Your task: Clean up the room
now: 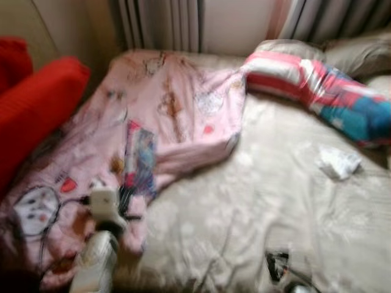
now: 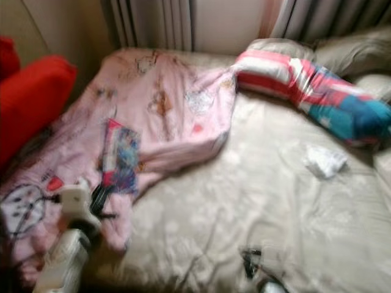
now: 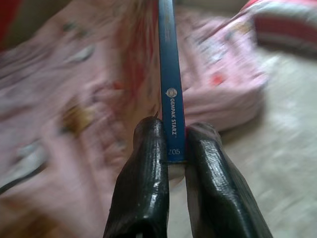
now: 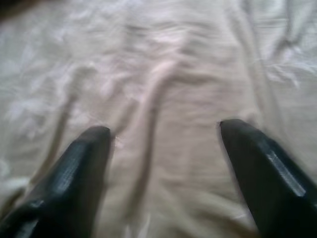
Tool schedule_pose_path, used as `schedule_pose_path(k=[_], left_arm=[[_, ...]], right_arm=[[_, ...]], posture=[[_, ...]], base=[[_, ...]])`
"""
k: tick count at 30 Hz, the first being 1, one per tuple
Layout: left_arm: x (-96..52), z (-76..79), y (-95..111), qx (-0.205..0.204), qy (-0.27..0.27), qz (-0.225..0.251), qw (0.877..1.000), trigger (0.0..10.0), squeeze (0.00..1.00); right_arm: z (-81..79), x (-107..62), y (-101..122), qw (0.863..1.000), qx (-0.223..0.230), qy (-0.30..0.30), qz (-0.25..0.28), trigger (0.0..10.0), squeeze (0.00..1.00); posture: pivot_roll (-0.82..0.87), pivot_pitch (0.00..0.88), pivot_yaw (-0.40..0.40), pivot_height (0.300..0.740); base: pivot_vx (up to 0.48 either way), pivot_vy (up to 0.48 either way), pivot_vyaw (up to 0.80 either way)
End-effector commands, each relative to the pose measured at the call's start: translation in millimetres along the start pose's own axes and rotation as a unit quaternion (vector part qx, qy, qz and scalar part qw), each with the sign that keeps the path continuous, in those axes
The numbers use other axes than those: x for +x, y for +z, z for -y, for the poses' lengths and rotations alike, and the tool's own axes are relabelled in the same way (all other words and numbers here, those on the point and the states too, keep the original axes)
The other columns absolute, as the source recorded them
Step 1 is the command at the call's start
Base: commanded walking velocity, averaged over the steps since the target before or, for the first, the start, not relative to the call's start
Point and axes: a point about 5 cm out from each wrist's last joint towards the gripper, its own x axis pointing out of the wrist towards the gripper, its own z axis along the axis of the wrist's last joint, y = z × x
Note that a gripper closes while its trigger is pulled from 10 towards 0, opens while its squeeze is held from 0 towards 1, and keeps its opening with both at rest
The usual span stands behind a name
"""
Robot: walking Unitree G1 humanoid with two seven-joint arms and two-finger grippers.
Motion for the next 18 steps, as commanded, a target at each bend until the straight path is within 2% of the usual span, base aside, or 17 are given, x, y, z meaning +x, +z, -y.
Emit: schedule_pose_path(k=[1,18], left_arm=[[3.1,13.9,7,-0.002,-0.03,0.027,0.999,10.0,0.0],[3.0,24.7,-1,-0.013,-0.056,0.015,0.998,10.0,0.0]], right_arm=[[11.8,-8.9,-19,0.999,0.003,-0.022,-0.039,10.0,0.0],[9.3,-4.9,-14,0.999,0.005,-0.021,-0.038,10.0,0.0]], posture=[[0.0,0.108,-0.031,0.734],[0.0,0.05,-0.026,0.734]], base=[[0.0,0.0,0.0],[0.0,0.0,0.0]])
